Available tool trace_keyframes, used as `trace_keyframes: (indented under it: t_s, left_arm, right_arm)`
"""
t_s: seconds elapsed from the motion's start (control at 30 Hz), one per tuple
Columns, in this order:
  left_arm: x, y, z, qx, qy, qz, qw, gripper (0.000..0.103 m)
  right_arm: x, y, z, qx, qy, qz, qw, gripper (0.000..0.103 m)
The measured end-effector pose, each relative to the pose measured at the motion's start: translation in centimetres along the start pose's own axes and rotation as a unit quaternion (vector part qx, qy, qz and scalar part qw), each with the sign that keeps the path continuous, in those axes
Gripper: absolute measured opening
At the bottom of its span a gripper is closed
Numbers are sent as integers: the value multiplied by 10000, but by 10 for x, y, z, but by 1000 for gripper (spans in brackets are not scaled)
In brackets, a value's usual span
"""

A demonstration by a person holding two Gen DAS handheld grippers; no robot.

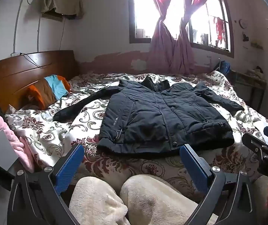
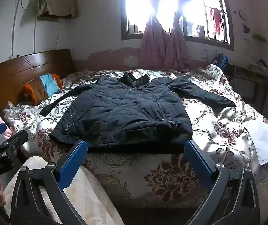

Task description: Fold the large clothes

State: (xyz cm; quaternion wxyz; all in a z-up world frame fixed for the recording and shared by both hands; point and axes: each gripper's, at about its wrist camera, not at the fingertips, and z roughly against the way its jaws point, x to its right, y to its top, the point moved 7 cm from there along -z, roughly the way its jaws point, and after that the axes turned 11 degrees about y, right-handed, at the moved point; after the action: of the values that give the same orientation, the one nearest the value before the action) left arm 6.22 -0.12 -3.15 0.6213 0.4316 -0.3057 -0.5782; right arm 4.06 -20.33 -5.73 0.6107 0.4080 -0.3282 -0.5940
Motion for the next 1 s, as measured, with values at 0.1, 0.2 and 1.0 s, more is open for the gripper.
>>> trace_keyframes:
  t_s: [0.1, 0.2, 1.0]
  left_arm:
    - [13, 2, 7, 22, -13, -28, 10000, 103]
    - [14, 3, 4, 31, -8, -38, 10000, 103]
    - [11, 2, 5, 43, -42, -4, 10000, 103]
  right_arm:
    - [0, 0, 0, -2, -5, -2, 10000, 102]
    - [0, 0, 0, -4, -6, -6, 10000, 102]
    - [1, 0, 0, -10, 3, -14, 10000, 102]
